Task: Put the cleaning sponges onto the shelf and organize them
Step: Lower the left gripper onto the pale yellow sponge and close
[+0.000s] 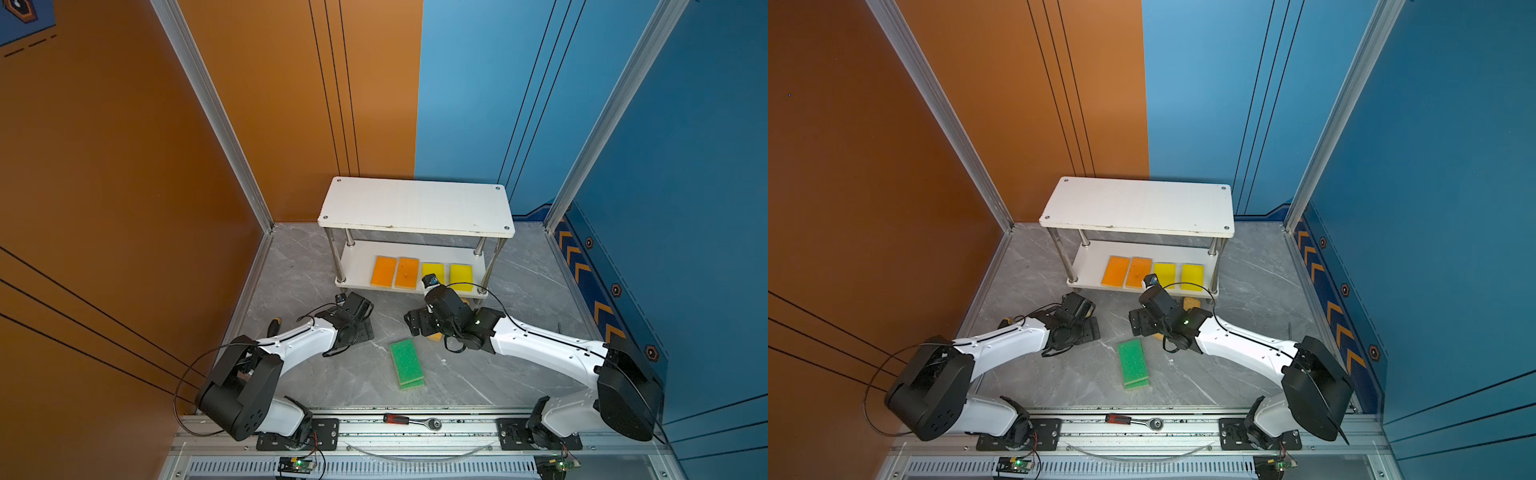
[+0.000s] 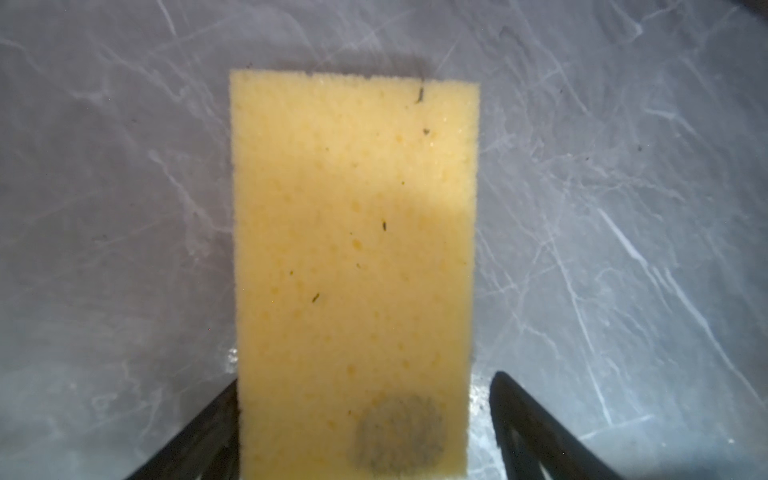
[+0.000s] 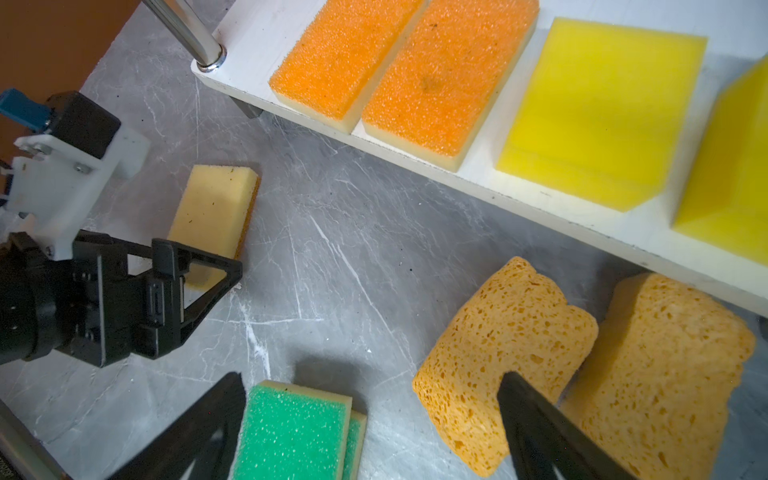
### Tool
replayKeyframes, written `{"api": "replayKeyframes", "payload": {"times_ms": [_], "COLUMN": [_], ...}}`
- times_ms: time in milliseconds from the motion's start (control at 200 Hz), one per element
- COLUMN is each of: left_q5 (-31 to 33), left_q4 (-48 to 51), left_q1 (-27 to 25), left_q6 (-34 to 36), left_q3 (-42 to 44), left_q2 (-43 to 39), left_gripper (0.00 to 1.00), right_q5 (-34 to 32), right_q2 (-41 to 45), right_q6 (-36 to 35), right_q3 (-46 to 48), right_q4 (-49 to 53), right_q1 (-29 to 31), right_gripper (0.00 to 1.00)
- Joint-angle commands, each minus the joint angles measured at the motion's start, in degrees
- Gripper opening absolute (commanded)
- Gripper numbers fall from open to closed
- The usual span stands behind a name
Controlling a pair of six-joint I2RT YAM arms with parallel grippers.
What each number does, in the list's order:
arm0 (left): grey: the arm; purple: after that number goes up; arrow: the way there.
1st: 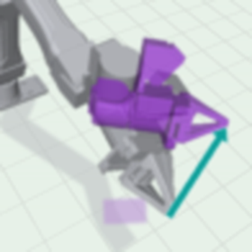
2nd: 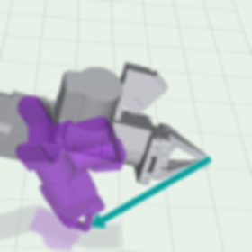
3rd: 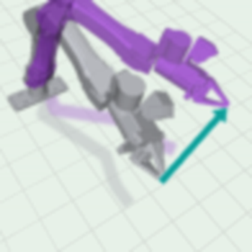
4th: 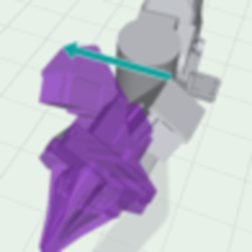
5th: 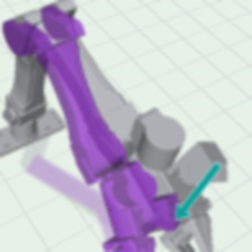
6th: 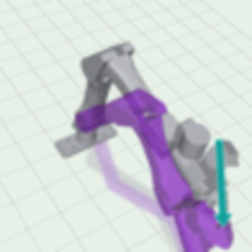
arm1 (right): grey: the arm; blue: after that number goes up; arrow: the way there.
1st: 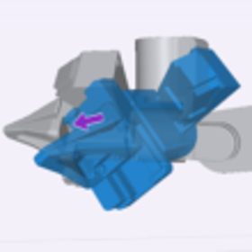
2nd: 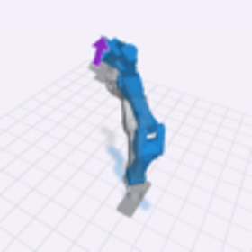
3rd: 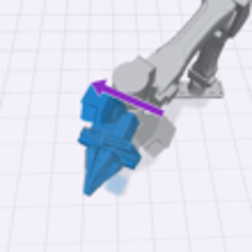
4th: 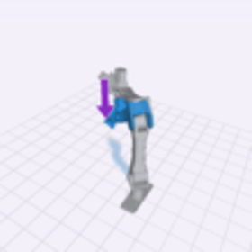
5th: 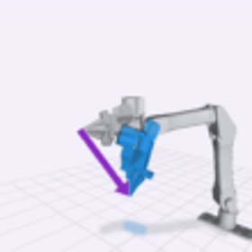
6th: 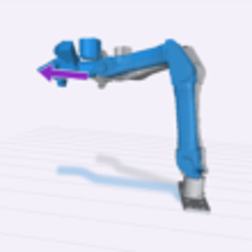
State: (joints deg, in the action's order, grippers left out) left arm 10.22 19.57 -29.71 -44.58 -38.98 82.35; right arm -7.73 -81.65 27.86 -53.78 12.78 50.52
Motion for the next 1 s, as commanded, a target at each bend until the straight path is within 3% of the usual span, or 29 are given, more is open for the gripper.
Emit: {"api": "replayKeyframes", "payload": {"times_ms": [0, 165, 371, 596, 781, 996], "left_q5": [-1.7, -2.1, -5.5, -16.7, -37.9, -43.1], "left_q4": [0.6, 1.2, 2.1, 1.6, -14.5, -23.5], "left_q1": [-0.4, -0.5, -0.1, 1.7, 6.1, 8.2], "left_q6": [-0.1, 0.3, 1.3, 2.1, -5.6, -14.6], "left_q3": [-0.3, -0.6, -2.0, -3.8, 1.6, 7.1], "left_q2": [1.2, 0.7, -1.6, -6.1, -9.5, -15.9], "left_gripper": [0.80, 0.71, 0.68, 0.68, 0.68, 0.68], "right_q5": [-1.5, -1.4, -1.2, -1.2, -1.1, -1.2], "right_q2": [2.1, 2.3, 1.9, 1.7, 1.6, 1.8], "right_q6": [-1.0, -0.9, -0.9, -0.8, -0.7, -0.6], "right_q3": [1.2, 1.5, 1.4, 1.5, 1.5, 1.8], "right_q4": [-1.1, -1.1, -1.3, -1.3, -1.4, -1.5], "right_q1": [-0.6, -0.9, -1.0, -1.2, -1.3, -1.2], "right_gripper": [0.94, 0.94, 0.94, 0.94, 0.94, 0.94]}}
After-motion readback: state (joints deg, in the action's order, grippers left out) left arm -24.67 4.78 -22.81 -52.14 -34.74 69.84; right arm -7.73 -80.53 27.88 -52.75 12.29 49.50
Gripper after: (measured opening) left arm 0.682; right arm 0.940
